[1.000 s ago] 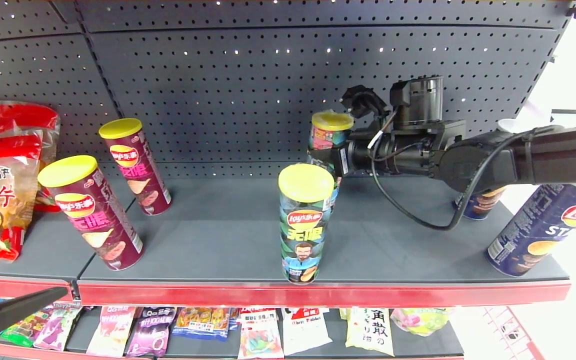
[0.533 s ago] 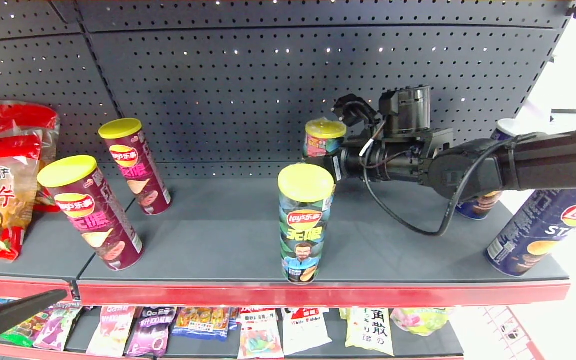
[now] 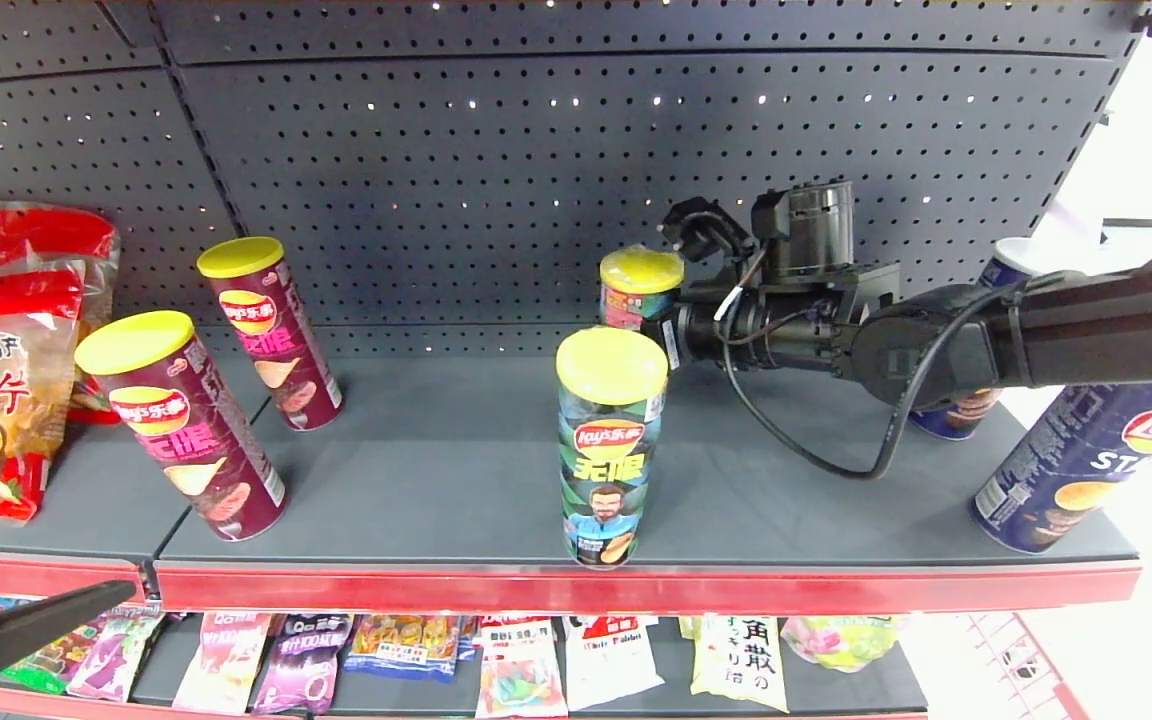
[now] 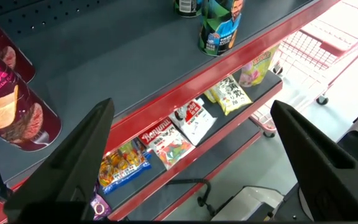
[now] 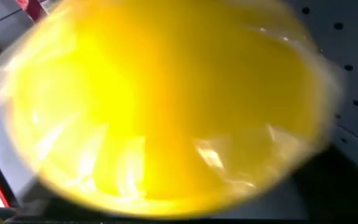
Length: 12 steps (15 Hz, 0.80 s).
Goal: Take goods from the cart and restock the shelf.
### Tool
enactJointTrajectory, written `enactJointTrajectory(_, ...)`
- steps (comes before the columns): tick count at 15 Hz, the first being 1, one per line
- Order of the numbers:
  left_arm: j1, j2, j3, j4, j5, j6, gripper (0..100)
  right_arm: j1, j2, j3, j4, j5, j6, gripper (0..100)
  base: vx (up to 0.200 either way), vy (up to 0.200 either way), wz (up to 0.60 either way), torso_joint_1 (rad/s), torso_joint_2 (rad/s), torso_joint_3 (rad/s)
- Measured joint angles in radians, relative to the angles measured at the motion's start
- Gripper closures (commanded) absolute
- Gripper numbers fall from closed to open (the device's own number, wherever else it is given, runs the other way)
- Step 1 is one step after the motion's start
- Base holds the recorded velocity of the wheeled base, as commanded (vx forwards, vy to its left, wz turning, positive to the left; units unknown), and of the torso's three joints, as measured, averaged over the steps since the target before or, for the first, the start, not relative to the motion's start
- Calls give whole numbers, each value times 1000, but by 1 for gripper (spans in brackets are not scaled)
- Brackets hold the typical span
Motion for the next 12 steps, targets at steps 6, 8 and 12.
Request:
enactJointTrajectory(6, 0, 3, 5, 0, -9, 0, 0, -2, -75, 96, 1, -25, 3, 0, 0, 0, 0, 0, 0, 0)
enactJointTrajectory(8, 0, 3, 7, 0, -9, 0, 0, -3, -117, 151, 1, -29, 3, 0, 0, 0, 0, 0, 0, 0)
enactJointTrajectory(12, 0, 6, 9, -1, -10, 0, 0, -3, -209, 273, 1, -78, 16, 0, 0, 0, 0, 0, 0, 0)
